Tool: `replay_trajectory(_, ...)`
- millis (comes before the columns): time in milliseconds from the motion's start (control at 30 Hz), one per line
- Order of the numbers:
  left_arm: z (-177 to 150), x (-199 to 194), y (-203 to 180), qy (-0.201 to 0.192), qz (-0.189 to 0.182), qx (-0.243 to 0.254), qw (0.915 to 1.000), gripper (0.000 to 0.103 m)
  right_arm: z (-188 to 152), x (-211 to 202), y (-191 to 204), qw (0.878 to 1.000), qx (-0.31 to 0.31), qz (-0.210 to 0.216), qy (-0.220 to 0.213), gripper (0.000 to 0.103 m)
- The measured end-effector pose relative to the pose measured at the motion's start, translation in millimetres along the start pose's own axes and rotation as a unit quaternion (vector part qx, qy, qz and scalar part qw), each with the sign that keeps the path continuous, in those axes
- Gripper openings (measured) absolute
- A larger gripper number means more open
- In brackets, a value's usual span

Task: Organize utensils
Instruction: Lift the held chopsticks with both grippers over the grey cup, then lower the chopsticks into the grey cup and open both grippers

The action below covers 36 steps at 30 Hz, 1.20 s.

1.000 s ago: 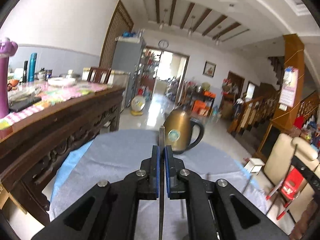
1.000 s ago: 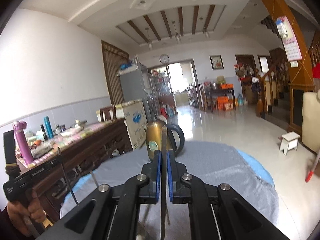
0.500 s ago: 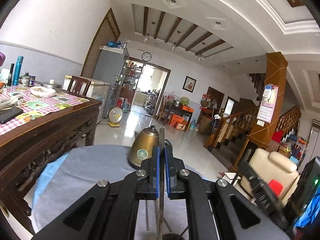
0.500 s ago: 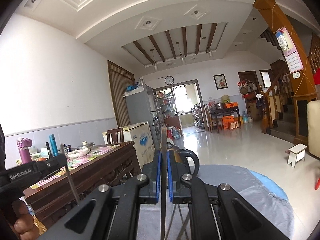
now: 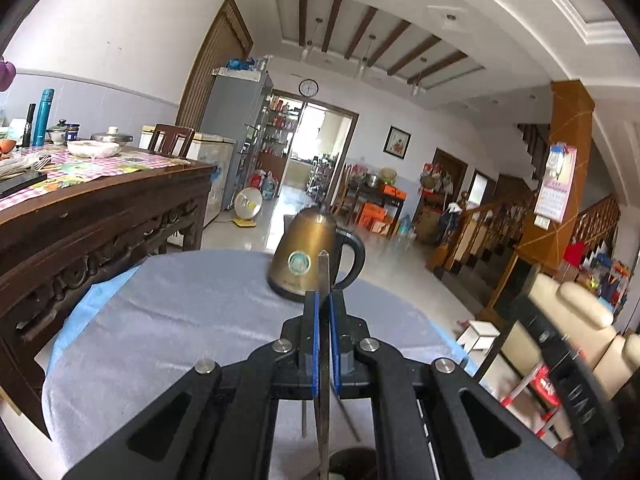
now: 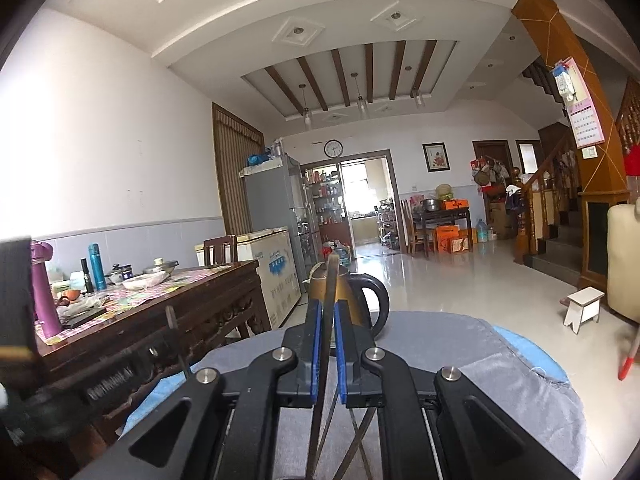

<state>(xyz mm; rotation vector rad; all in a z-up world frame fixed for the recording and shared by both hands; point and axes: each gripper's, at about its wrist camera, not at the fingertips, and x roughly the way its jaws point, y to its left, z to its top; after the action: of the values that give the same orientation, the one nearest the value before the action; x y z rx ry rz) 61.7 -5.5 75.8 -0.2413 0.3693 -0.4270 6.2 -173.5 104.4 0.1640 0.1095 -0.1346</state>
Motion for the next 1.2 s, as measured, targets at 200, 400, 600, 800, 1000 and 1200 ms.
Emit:
replay_trajectory(200,-14,-4,-4,0.005,-0.002,0.017,0.9998,0.005,0,-15,-8,1.000,0.006,-0.005,-0.014,0.008)
replay_trajectory(400,-19,-3,-5,0.013,0.000,0.023,0.9997,0.005,-4,-11,1,1.000,-0.010,-0.016,-0.024,0.008)
replay_trajectory(600,-29,-3,-6,0.032,-0.003,0.029,0.9991,0.005,-15,-10,0,1.000,-0.014,-0.010,-0.004,0.008)
replay_trajectory(800,-41,-5,-5,0.050,-0.010,0.041,0.9979,0.006,-33,-11,1,0.999,-0.025,0.007,0.032,0.008)
replay_trajectory(1000,-47,-13,-9,0.042,-0.013,0.065,0.9970,0.006,-58,-18,4,0.996,-0.048,0.022,0.067,0.008)
replay_trajectory(1200,-47,-21,-13,0.040,-0.026,0.085,0.9952,0.006,-75,-25,0,0.993,-0.051,0.028,0.102,0.008)
